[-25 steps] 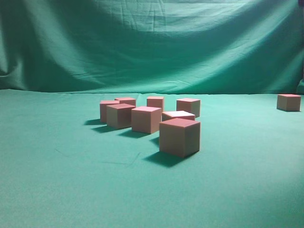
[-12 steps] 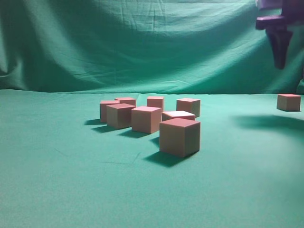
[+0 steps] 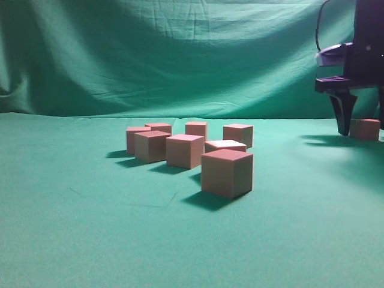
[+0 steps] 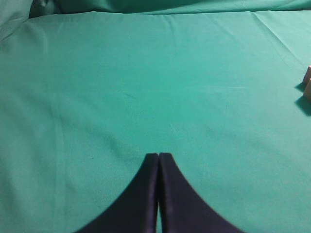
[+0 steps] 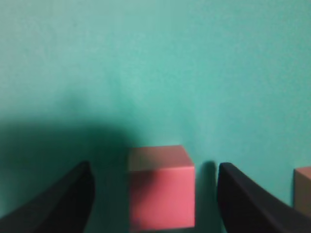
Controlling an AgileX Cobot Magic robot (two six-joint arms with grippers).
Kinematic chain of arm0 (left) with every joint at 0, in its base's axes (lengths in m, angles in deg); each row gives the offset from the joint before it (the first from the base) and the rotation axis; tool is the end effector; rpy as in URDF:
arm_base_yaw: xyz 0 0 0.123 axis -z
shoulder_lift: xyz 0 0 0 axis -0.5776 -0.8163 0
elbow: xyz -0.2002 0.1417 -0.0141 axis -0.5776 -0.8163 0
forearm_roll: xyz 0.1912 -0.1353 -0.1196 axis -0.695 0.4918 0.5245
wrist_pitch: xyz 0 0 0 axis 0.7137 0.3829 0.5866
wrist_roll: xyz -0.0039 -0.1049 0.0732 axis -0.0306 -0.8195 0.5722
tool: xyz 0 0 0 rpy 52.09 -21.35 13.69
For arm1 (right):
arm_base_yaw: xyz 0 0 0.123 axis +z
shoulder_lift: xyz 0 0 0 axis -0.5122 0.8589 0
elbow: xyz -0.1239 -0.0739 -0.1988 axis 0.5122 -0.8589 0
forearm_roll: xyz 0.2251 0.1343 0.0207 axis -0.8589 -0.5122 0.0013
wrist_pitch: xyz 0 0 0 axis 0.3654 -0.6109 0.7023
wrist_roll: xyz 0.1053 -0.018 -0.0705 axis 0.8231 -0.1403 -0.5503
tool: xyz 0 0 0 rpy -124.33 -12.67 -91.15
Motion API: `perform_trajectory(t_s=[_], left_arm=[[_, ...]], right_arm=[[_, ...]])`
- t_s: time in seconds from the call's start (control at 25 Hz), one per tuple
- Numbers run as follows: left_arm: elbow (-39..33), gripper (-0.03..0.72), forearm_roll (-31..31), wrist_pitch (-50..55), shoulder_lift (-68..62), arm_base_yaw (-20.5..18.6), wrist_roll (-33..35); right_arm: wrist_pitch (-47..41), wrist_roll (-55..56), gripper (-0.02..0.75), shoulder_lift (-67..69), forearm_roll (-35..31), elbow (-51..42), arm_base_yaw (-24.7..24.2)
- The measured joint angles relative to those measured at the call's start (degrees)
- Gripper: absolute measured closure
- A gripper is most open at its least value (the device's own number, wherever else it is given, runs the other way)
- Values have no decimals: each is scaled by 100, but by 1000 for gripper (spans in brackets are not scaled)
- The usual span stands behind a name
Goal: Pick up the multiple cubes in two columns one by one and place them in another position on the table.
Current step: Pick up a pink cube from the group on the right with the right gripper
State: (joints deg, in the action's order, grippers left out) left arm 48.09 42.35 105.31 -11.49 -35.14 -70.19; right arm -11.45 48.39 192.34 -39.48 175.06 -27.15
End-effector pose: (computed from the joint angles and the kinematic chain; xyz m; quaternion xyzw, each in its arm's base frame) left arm 0.1398 0.0006 0.1685 0.0101 0.7934 0.0108 0.6085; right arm 0.4633 0.0196 0.1029 -0.0454 0.9938 -0.0380 0.0944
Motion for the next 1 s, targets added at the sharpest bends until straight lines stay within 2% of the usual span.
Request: perform_trajectory(t_s=[0.24,0.4,0.44,0.6,0.8,1.0], left_arm=[[0,688,0,0,0,0,0],[0,688,0,0,0,0,0],[0,688,0,0,0,0,0],[0,688,0,0,0,0,0],[0,688,0,0,0,0,0],[0,688,0,0,0,0,0]], right_arm=[[93,-123,253,97,-387,22,-171],[65,-217,484,97,-523,25,-170],[51,-245,496,97,-523,25,-170],[-292,-258,486,97,-479,157,-173],[-799,-258,486,-18,-597,858,-136],[-878,-268,486,-913,-825,1015,345]])
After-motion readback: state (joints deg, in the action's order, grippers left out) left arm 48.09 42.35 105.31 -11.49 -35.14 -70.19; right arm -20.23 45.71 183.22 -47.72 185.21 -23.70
